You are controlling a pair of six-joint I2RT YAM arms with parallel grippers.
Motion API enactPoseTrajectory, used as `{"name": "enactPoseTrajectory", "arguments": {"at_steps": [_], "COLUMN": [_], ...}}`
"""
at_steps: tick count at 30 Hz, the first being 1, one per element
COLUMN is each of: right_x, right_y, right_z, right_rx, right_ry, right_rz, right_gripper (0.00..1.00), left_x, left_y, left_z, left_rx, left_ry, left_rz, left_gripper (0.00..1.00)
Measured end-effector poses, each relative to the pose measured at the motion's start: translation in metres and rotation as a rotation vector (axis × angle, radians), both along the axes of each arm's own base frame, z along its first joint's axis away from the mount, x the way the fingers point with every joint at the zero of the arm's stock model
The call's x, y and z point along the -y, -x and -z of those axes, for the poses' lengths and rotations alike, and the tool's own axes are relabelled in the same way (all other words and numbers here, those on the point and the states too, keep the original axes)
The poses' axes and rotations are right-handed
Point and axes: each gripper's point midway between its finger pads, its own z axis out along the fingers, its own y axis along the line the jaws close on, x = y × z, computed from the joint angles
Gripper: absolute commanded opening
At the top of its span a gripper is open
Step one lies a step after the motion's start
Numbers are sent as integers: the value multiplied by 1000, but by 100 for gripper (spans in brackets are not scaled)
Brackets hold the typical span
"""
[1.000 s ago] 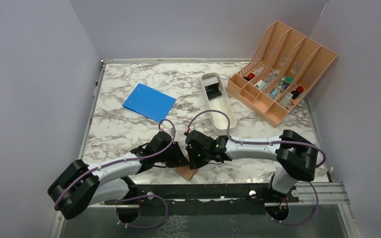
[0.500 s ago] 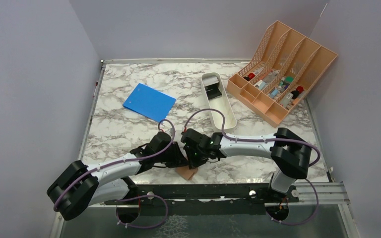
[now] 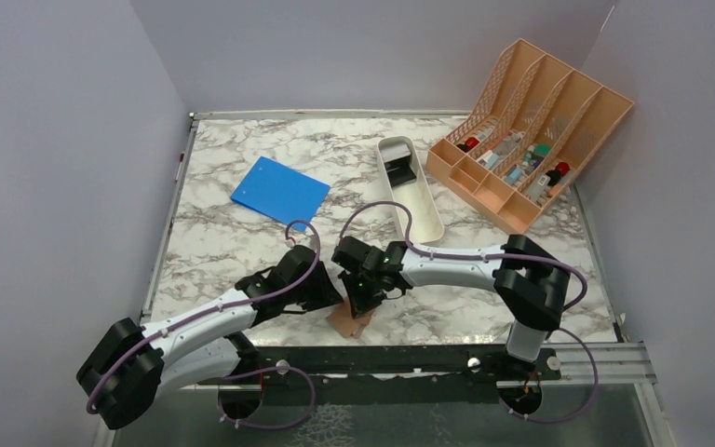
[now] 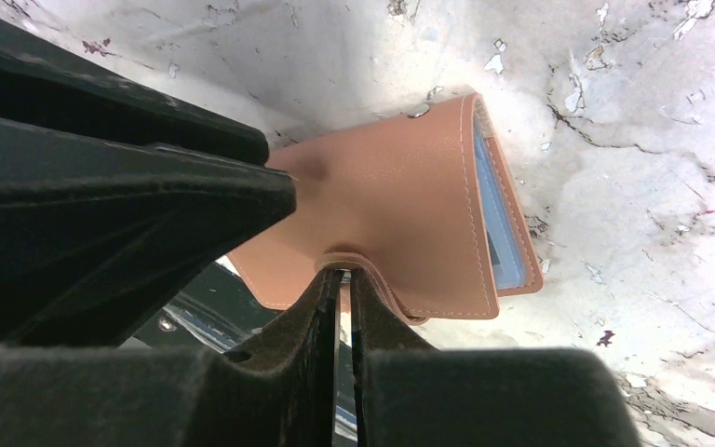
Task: Put the credit cards into the card holder
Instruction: Close the card holder at the center of the board.
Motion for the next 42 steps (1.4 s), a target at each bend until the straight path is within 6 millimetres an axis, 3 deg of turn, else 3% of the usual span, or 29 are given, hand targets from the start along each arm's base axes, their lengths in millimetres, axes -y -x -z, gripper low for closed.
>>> {"name": "enactPoseTrajectory", "arguments": {"at_steps": [12, 19, 42], "right_x": [2, 3, 15], "right_y": [1, 2, 16], "right_z": [0, 0, 1], "right_rx": [-28, -31, -254], "right_ry": [20, 24, 143], "right_rz": [-5, -6, 15], "right_gripper": [13, 13, 14], "left_x": [-17, -3, 10], "left_y": [-1, 4, 7], "left_z": [11, 16, 15], "left_rx": [-8, -27, -3], "left_ry": [-109, -25, 110], "left_rz": [-28, 9, 22], "left_gripper": [26, 15, 14]}}
